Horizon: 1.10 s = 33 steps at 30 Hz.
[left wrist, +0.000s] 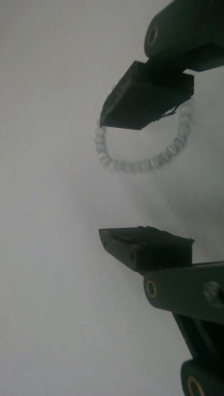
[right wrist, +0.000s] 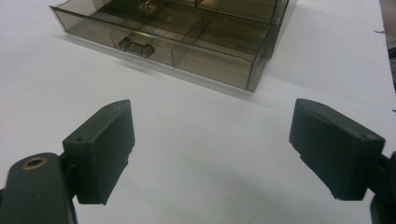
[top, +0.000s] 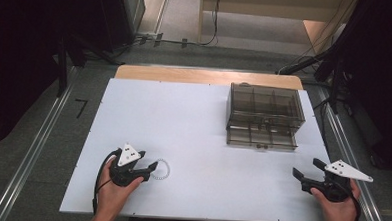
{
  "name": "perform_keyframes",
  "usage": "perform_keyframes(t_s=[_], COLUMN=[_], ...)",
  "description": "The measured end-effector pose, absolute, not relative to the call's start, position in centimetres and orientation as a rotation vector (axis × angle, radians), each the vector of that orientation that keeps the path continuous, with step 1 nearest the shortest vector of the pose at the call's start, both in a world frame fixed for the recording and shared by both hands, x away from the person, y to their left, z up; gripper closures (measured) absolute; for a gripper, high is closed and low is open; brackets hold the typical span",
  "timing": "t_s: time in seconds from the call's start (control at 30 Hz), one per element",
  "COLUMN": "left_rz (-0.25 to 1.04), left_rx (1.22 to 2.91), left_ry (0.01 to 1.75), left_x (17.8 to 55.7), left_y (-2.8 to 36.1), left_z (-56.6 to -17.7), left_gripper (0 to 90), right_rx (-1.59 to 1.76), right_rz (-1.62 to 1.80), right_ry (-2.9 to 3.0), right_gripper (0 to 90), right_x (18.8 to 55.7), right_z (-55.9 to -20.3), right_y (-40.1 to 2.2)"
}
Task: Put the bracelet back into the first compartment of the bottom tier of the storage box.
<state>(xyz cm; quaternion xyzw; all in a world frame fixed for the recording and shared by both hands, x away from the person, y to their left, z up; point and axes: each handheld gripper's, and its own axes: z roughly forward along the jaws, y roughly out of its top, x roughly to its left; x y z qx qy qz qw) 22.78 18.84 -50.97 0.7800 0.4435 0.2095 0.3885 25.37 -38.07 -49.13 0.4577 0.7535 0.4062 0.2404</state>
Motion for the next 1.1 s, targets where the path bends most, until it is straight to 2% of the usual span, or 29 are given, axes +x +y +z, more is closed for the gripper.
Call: perform_keyframes(t_s=[0.1,0.3,0.83,0.9,1.1], left_rz=[0.529,0.504,0.489,0.481,0.443], left_rx=[2.001,2.037,2.063,2.063,2.041], left_ry=[1.121,1.106,1.113,1.112,1.119], left_x=[22.9,23.2,23.5,23.5,23.7], left_y=[18.7,18.3,17.9,17.7,18.0], left_z=[-51.1,-51.4,-51.6,-51.7,-51.8], left_gripper=[45.5,62.5,76.4,82.0,84.9], right_rx=[1.25,1.247,1.246,1.248,1.244], right_rz=[1.115,1.112,1.114,1.114,1.117], right_ry=[2.063,2.066,2.063,2.063,2.064], right_gripper=[12.6,12.6,12.7,12.6,12.6], right_x=[25.4,25.4,25.4,25.4,25.5], right_z=[-49.1,-49.1,-49.1,-49.1,-49.1], right_y=[-38.0,-38.0,-38.0,-38.0,-37.8])
